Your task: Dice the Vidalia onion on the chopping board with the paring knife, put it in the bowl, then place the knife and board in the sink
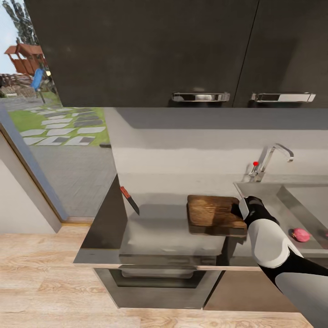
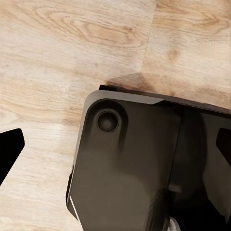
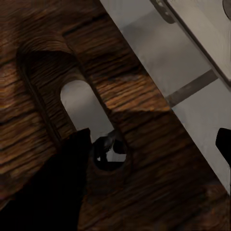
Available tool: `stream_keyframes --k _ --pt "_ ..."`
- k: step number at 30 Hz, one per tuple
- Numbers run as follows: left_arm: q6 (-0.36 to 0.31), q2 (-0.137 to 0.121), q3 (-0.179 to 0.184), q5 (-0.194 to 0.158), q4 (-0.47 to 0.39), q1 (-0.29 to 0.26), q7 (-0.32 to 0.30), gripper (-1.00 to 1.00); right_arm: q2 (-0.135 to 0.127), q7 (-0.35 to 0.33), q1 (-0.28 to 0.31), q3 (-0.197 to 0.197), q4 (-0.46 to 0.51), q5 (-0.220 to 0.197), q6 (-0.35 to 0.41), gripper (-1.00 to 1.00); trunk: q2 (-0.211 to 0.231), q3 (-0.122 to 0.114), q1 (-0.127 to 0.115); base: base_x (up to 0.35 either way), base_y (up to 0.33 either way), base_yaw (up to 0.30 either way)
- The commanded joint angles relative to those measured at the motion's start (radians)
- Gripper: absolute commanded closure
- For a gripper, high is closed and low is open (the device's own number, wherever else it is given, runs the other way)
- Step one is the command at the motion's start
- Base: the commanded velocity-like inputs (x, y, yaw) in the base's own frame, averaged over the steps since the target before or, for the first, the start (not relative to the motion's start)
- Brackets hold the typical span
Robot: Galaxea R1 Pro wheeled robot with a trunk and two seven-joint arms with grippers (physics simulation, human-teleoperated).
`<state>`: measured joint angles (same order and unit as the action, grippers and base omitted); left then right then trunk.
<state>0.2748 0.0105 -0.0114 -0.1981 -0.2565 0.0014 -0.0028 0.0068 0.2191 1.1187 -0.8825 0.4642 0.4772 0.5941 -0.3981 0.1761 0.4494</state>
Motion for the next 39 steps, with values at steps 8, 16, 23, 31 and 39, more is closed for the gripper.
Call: stream_keyframes --k 8,16,23,31,39 --pt "0.001 0.0 -0.001 -0.004 -0.001 0.0 0.0 -1.0 0.001 0.001 0.001 -0.001 -0.001 -0.002 0.003 -1.0 -0.002 0.002 0.001 0.0 0.0 0.0" --pt "0.001 0.0 -0.001 -0.004 -0.001 0.0 0.0 -1.0 0.002 -0.001 0.001 -0.001 0.001 -0.002 0.001 -1.0 -0.002 0.002 0.001 0.0 0.0 0.0" --pt "0.001 0.0 -0.001 -0.004 -0.001 0.0 0.0 -1.0 0.018 -0.038 0.001 0.082 0.097 -0.002 0.005 -1.0 -0.002 0.002 0.001 0.0 0.0 0.0" --pt "0.001 0.0 -0.001 -0.004 -0.001 0.0 0.0 -1.0 0.08 -0.201 0.001 0.346 0.287 0.0 0.026 -1.0 -0.002 0.002 0.001 0.0 0.0 0.0" --pt "-0.001 0.0 -0.001 -0.004 -0.001 0.0 0.0 -1.0 0.089 -0.291 -0.006 0.377 0.306 0.003 0.024 -1.0 -0.002 0.002 0.001 -0.085 0.0 0.0"
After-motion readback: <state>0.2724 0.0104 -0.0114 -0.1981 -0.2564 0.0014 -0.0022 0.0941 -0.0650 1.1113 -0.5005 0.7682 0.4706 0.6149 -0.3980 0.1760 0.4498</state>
